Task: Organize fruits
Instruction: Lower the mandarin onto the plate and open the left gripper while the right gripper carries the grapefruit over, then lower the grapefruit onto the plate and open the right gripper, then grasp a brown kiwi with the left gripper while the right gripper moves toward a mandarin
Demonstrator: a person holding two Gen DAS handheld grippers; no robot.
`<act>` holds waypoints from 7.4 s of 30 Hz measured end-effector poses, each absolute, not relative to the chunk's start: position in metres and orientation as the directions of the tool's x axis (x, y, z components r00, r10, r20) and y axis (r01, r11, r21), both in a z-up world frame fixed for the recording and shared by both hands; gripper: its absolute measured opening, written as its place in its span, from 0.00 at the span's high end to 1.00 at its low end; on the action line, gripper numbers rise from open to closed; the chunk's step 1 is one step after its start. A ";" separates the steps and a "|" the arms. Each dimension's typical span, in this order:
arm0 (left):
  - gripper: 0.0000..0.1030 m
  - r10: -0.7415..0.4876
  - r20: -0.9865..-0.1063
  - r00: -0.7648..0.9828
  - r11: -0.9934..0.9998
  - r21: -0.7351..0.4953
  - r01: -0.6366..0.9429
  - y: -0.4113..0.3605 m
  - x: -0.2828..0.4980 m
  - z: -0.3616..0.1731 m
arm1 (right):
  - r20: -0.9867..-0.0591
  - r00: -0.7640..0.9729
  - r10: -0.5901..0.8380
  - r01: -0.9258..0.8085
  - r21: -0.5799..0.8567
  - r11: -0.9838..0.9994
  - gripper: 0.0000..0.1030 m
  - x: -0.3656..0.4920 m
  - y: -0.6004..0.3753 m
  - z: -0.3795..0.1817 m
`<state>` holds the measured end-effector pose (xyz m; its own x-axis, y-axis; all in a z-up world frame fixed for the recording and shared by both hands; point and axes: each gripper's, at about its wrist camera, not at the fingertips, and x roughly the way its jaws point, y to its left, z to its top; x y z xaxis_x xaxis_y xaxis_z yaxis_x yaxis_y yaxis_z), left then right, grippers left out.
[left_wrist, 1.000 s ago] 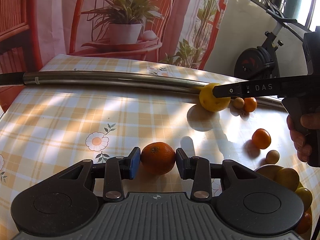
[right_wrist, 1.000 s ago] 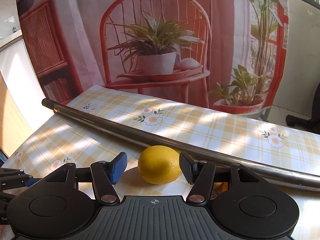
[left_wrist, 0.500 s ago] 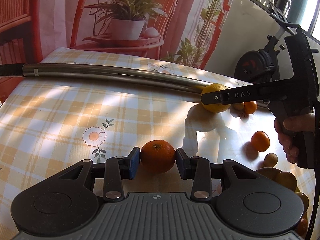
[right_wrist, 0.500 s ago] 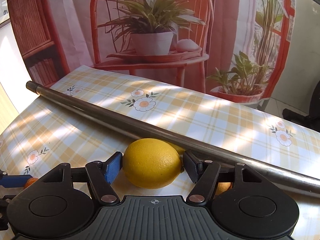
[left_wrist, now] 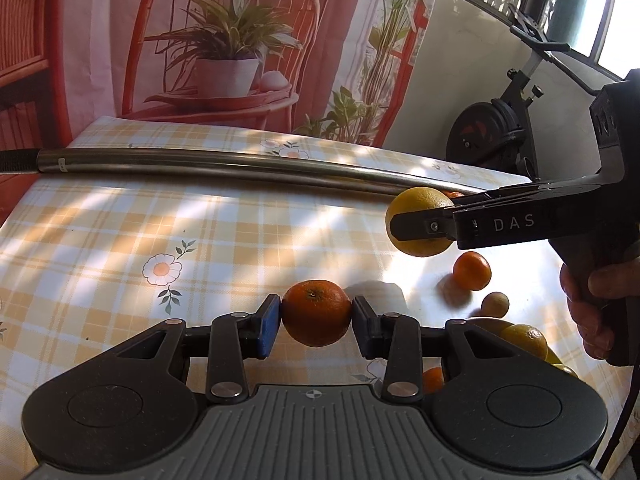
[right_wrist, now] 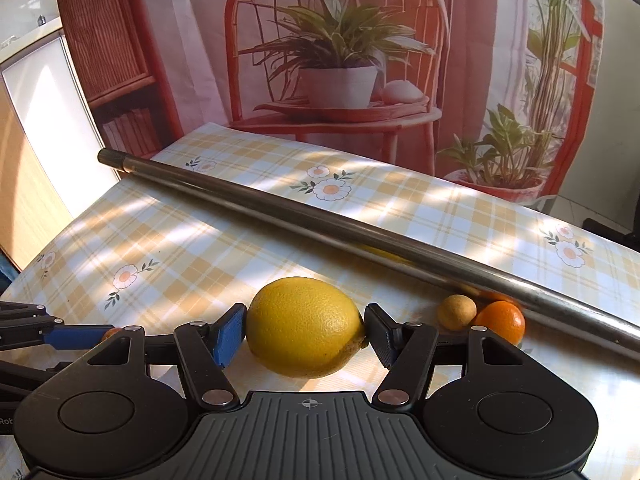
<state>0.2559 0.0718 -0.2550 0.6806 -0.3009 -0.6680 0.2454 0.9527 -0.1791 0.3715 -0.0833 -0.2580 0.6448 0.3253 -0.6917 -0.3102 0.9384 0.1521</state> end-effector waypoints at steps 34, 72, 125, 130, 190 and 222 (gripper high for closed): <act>0.60 -0.488 -0.702 0.519 0.823 -0.173 0.540 -0.013 0.149 -0.240 | -0.490 0.802 0.342 -0.157 0.379 0.912 0.41 0.147 -0.159 -0.219; 0.35 -0.415 -0.616 0.670 0.900 -0.169 0.402 0.022 0.151 -0.223 | -0.507 0.797 0.328 -0.126 0.392 0.911 0.41 0.142 -0.167 -0.232; 0.35 -0.334 -0.594 0.732 0.943 -0.218 0.253 0.087 0.125 -0.226 | -0.661 0.677 0.323 -0.243 0.214 0.946 0.46 0.125 -0.082 -0.246; 0.35 -0.320 -0.578 0.750 0.947 -0.214 0.239 0.087 0.125 -0.227 | -0.679 0.660 0.321 -0.253 0.201 0.946 0.46 0.121 -0.075 -0.251; 0.36 -0.358 -0.626 0.692 0.931 -0.185 0.315 0.049 0.169 -0.222 | -0.562 0.741 0.368 -0.186 0.355 0.916 0.84 0.141 -0.145 -0.244; 0.48 -0.432 -0.785 0.444 0.859 -0.210 0.466 -0.072 0.289 -0.265 | -0.545 0.827 0.140 0.057 0.329 0.943 0.70 0.186 -0.246 -0.248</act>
<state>0.2888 -0.0724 -0.2653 0.4438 -0.4321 -0.7850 0.4662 0.8595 -0.2095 0.1858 -0.2461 -0.2479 0.8268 0.1400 -0.5448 0.0572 0.9426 0.3290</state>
